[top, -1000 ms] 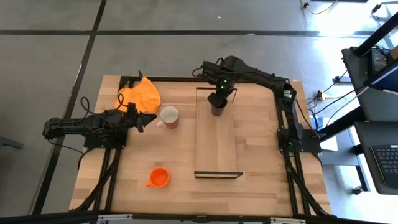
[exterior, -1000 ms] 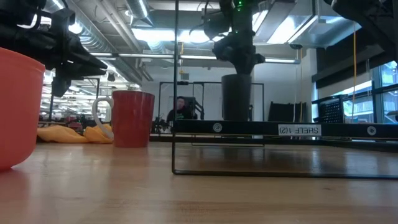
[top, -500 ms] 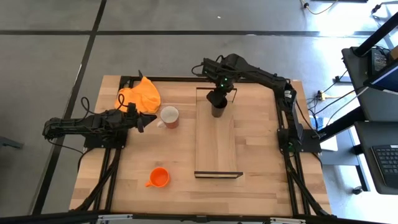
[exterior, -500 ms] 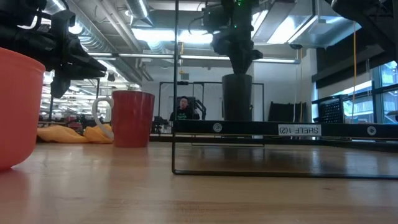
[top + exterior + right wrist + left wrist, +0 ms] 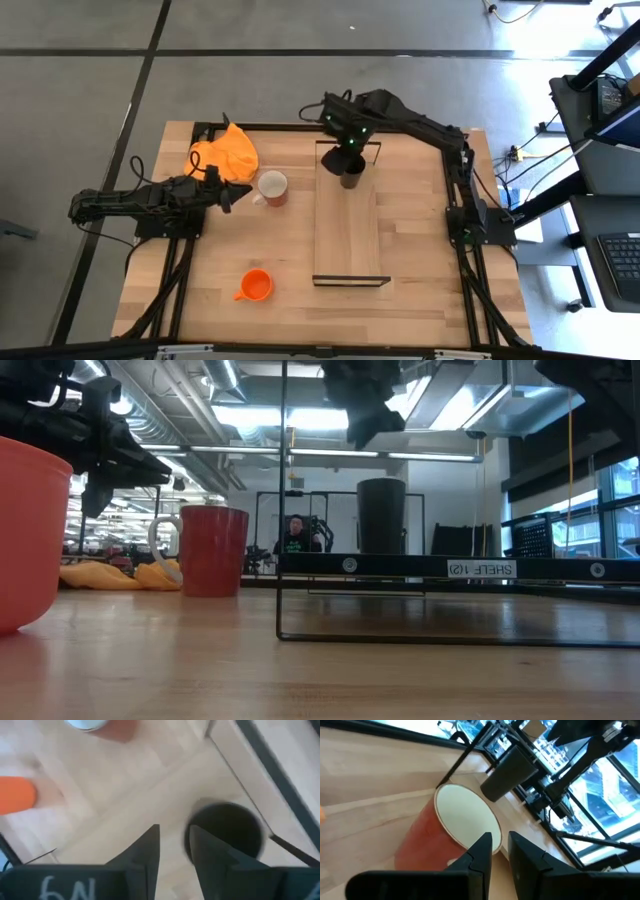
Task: Stack small to large cups/mugs on shelf
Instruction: Put the brown mug on the shelf
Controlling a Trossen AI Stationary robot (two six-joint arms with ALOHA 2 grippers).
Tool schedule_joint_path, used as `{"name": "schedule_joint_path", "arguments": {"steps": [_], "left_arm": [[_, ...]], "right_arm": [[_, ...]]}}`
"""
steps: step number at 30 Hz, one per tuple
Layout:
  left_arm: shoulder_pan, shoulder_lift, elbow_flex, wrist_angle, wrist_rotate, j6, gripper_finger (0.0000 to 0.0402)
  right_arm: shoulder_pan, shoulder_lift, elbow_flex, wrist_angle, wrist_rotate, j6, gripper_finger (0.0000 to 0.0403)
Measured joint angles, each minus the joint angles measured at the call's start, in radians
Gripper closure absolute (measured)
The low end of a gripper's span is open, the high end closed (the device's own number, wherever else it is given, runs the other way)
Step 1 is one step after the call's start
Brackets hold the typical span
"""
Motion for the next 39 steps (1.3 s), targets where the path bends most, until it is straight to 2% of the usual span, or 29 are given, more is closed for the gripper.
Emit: {"name": "schedule_joint_path", "arguments": {"steps": [4,9,13,17,20,24,31,35,39], "left_arm": [[0.000,0.000,0.000,0.002,0.000,-0.001,0.0344],[0.000,0.000,0.000,0.049,-0.057,-0.048,0.0344],[0.000,0.000,0.018,0.170,0.013,0.037,0.0346],[0.000,0.070,0.123,0.096,0.029,0.109,0.0351],[0.000,0.178,0.232,0.005,0.072,0.184,0.0351],[0.001,0.387,0.405,-0.172,0.086,0.233,0.0351],[0.102,0.807,0.680,-0.535,0.075,0.198,0.0339],[0.165,0.957,0.796,-0.574,0.067,0.206,0.0326],[0.250,1.034,0.895,-0.586,0.086,0.218,0.0309]], "right_arm": [[0.034,-0.007,-0.002,0.009,0.031,-0.001,0.0293],[0.050,-0.010,-0.002,0.009,0.044,-0.001,0.0293],[0.055,-0.040,-0.001,0.047,0.094,-0.009,0.0293],[0.055,-0.084,-0.001,0.109,0.137,-0.047,0.0293],[0.037,-0.125,0.000,0.146,0.142,-0.077,0.0293],[-0.011,-0.167,0.000,0.160,0.146,-0.127,0.0293],[-0.120,-0.217,0.000,0.199,0.163,-0.197,0.0293],[-0.167,-0.219,0.000,0.192,0.164,-0.186,0.0293],[-0.187,-0.223,-0.001,0.186,0.164,-0.168,0.0293]]}}
